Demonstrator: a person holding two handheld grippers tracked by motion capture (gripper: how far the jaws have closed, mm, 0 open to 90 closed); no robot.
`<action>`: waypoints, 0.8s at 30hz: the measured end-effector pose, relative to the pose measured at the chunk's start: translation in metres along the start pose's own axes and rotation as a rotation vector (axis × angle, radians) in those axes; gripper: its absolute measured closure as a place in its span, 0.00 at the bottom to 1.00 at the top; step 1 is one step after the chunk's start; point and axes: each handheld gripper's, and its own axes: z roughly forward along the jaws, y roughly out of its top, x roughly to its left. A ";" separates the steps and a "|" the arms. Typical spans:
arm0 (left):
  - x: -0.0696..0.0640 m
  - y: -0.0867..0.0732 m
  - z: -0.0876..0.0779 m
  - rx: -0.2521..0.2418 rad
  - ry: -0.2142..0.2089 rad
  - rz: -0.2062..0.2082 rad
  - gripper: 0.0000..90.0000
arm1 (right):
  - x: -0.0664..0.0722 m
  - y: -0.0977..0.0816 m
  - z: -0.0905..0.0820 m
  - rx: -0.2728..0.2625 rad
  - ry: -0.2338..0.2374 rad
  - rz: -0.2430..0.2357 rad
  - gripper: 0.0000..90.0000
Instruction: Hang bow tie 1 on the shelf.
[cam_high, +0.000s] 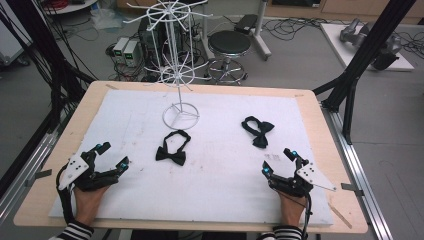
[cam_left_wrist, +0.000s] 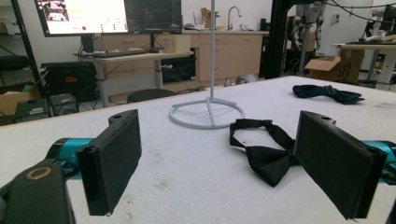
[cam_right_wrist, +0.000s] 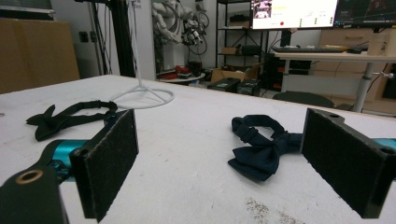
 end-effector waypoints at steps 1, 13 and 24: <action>0.000 0.000 0.000 -0.003 0.001 -0.003 0.17 | 0.000 0.000 0.000 -0.002 -0.001 -0.003 0.12; -0.001 0.000 0.001 -0.001 0.006 0.001 0.17 | 0.001 0.000 0.001 0.008 -0.007 0.000 0.12; -0.001 0.000 0.001 -0.002 0.007 0.000 0.17 | 0.001 0.001 0.002 0.018 -0.029 -0.012 0.12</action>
